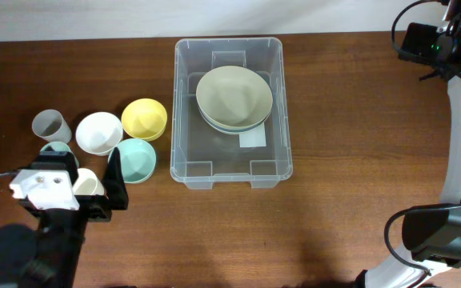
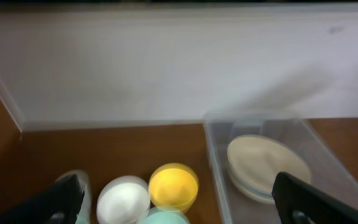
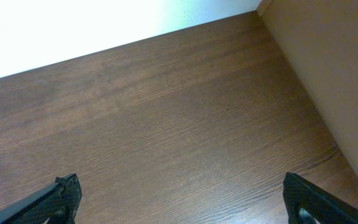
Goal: Pack container
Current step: 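Move the left gripper over the cups and grasp the cream cup rim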
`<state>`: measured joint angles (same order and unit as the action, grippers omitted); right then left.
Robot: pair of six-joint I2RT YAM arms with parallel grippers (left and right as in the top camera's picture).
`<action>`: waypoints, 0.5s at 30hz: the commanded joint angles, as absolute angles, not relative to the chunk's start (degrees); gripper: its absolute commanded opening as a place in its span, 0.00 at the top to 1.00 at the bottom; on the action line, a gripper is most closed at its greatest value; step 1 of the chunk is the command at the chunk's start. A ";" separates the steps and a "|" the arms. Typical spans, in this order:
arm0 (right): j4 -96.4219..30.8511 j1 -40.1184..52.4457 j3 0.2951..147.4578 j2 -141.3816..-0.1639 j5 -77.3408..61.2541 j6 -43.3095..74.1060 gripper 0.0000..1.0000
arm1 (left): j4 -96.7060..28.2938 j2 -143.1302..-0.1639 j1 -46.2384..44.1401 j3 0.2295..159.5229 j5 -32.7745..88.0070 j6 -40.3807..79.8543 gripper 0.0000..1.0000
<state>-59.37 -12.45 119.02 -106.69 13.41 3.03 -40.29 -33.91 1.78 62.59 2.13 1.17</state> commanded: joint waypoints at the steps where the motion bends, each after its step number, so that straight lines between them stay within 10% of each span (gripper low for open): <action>1: -59.22 -12.40 119.00 -106.89 13.28 3.66 0.01 | -46.96 -38.04 1.76 62.22 -18.13 22.44 0.00; 15: -59.22 -12.40 119.00 -106.89 13.28 3.66 0.01 | -50.15 -61.95 9.39 59.22 -18.79 40.75 0.00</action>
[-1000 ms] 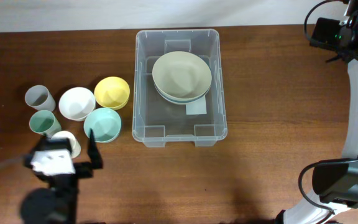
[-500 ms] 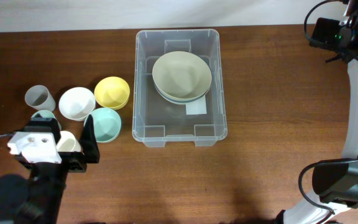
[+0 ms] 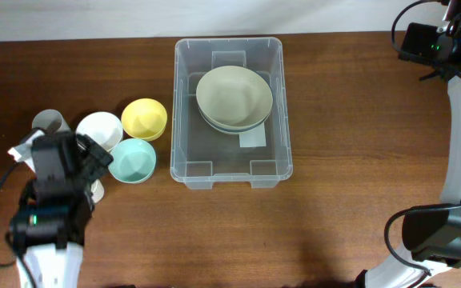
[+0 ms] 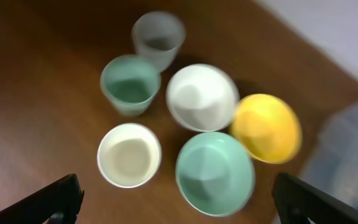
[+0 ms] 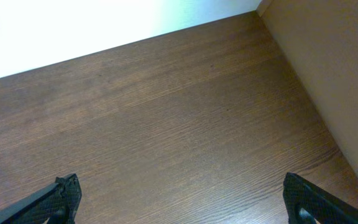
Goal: Pack container
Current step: 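Move the left gripper over the cups and grasp the cream cup rim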
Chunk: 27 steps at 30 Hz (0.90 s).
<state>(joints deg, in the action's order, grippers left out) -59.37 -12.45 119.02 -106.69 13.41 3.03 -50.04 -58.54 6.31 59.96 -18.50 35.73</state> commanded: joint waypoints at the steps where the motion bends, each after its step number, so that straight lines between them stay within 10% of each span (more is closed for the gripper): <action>1: -59.22 -12.40 119.00 -106.89 13.28 3.66 0.01 | -50.26 -63.40 11.00 59.22 -18.17 40.75 0.01; 11: -59.22 -12.40 119.00 -106.89 13.28 3.66 0.01 | -52.07 -73.01 27.09 58.59 -5.13 39.77 0.02; 27: -59.22 -12.40 119.00 -106.89 13.28 3.66 0.01 | -43.70 -80.90 27.92 50.41 -0.40 36.40 0.10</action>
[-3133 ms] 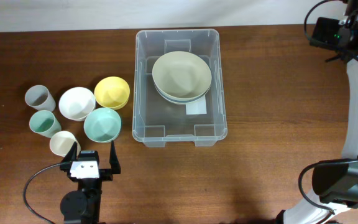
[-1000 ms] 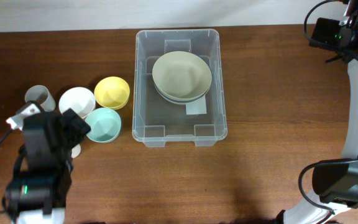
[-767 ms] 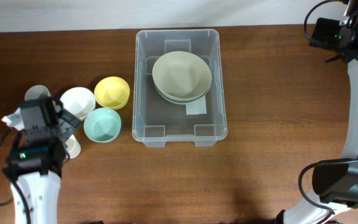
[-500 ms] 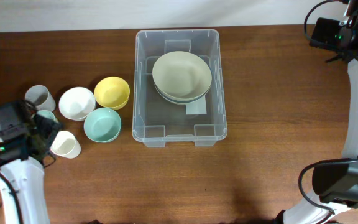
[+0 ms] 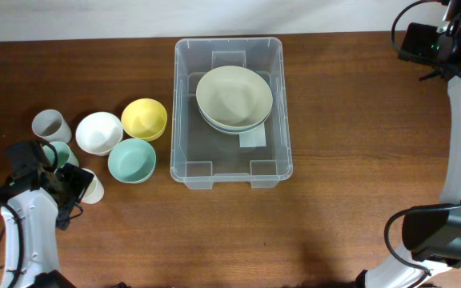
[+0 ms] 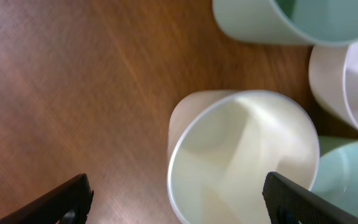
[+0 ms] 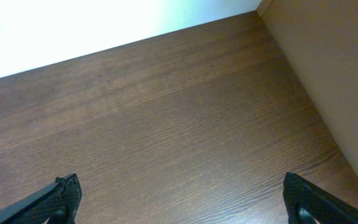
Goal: Pack container
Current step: 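Move the left gripper over the cups and grasp the cream cup rim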
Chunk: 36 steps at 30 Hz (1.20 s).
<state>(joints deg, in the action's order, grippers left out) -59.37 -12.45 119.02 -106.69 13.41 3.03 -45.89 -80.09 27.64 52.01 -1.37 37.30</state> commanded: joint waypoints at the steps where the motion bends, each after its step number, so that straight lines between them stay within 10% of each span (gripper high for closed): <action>1: -59.22 -12.40 119.00 -106.89 13.28 3.66 0.01 | -42.52 -81.12 27.92 49.80 -0.38 36.42 0.10; 15: -59.22 -12.40 119.00 -106.89 13.28 3.66 0.01 | -37.54 -84.68 27.92 47.64 -0.40 36.40 0.28; 36: -59.22 -12.40 119.00 -106.89 13.28 3.66 0.01 | -41.87 -82.32 27.92 52.03 -4.29 33.12 0.05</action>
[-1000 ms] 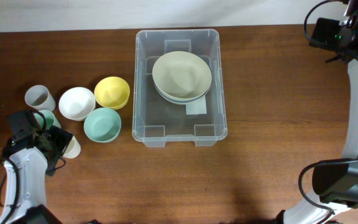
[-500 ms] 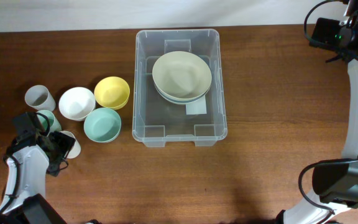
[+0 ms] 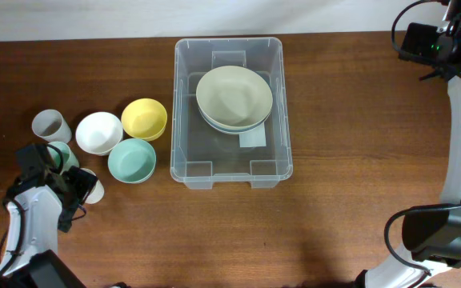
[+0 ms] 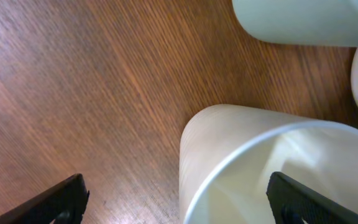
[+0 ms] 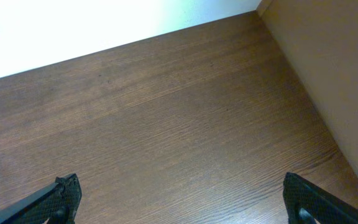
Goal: Pack container
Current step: 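Move the left gripper over the cups and grasp the cream cup rim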
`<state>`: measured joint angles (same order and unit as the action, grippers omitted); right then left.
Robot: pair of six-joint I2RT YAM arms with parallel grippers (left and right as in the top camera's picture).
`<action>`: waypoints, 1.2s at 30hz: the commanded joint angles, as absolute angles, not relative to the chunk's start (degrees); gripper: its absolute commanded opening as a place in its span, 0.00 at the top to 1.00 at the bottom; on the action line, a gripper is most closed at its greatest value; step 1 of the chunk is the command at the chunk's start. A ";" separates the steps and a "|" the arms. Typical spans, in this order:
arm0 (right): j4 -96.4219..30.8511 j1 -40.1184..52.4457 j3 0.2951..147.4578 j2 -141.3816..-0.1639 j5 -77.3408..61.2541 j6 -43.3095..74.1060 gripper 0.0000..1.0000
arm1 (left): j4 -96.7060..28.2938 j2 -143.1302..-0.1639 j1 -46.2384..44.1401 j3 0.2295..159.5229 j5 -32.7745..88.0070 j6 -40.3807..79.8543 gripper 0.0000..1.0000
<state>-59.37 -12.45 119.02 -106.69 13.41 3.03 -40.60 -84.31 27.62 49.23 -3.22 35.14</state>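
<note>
A clear plastic container [image 3: 189, 120] stands mid-table with two stacked beige bowls [image 3: 234, 98] inside. To its left lie a yellow bowl [image 3: 144, 118], a white bowl [image 3: 98, 132], a teal bowl [image 3: 131, 160], a grey cup [image 3: 50, 125], a green cup [image 3: 60, 151] and a cream cup [image 3: 94, 189]. My left gripper [image 3: 69, 189] is open and low at the cream cup [image 4: 272, 162]. One finger [image 4: 58, 200] is outside the cup's wall and the other [image 4: 300, 200] is over its mouth. My right gripper [image 5: 182, 202] is open over bare wood.
The green cup [image 4: 303, 22] and the white bowl stand close behind the cream cup. The right arm [image 3: 434, 44] is at the table's far right corner, beside a side wall [image 5: 328, 68].
My left gripper has come lower and closer to the cream cup, whose wall now fills more of the wrist view. The right arm has not moved.
My left wrist first looked across the table toward the back wall. Then it faced down over the group of cups and bowls. Then it was close above the cream cup, and now its open fingers straddle that cup's near wall.
</note>
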 commanded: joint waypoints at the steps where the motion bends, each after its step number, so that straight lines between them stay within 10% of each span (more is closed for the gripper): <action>1: -59.22 -12.40 119.00 -106.89 13.28 3.66 0.01 | -42.59 -81.78 27.92 52.71 -4.27 33.12 0.05; 28: -59.22 -12.40 119.00 -106.89 13.28 3.66 0.01 | -44.42 -75.13 27.92 54.24 -5.32 33.15 0.07; 36: -59.22 -12.40 119.00 -106.89 13.28 3.66 0.01 | -44.40 -85.43 27.92 54.24 -3.81 33.15 0.33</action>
<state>-59.37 -12.45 119.02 -106.69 13.41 3.05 -44.31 -82.52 27.62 53.25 -4.54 33.56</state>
